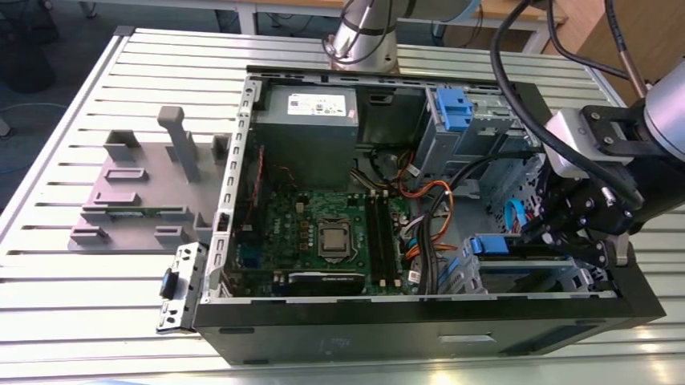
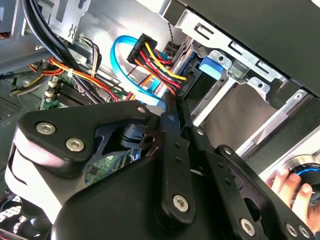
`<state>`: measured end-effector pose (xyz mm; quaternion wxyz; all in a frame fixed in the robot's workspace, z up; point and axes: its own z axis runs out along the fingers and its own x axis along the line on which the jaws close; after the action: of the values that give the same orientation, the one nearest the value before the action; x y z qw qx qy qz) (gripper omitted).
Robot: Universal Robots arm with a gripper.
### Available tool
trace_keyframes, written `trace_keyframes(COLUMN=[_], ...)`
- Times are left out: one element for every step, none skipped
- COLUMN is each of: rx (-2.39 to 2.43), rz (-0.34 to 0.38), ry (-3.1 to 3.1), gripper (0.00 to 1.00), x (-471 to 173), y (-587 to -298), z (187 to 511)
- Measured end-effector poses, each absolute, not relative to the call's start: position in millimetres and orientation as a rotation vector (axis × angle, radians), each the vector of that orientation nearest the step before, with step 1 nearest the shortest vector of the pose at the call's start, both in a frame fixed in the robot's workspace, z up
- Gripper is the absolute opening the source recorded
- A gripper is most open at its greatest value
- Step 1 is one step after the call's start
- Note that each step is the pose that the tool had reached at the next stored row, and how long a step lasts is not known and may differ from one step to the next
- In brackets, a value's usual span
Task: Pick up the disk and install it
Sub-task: 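Insert the second disk wire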
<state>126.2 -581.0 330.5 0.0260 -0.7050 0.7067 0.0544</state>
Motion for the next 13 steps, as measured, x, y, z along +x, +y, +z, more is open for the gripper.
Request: trace_keyframes(rx=[-2.179,-2.179,-2.179,-2.179,-2.179,-2.179,-2.179,-2.179,-2.179,-2.179,-2.178,-2.178,-2.179], rz=[0.168,0.168,0.168,0.168,0.169,0.169,0.168,0.168,0.168,0.169,0.170,0.170,0.169], ry=[2.184,2.184,2.184,2.184,2.184,2.184,2.184,2.184,2.184,2.184,2.183,2.183,2.183], gripper=[0.16,0.16,0.16,0.17,0.17,0.17,0.24,0.24,0.24,0.24,0.24,0.24,0.24], x=[126,126,126,126,126,126,126,126,126,126,126,126,126], y=[-581,-581,-581,-581,-581,-581,-581,-581,-581,-581,-581,-581,-581], z=[330,330,330,330,330,330,330,330,330,331,332,337,342])
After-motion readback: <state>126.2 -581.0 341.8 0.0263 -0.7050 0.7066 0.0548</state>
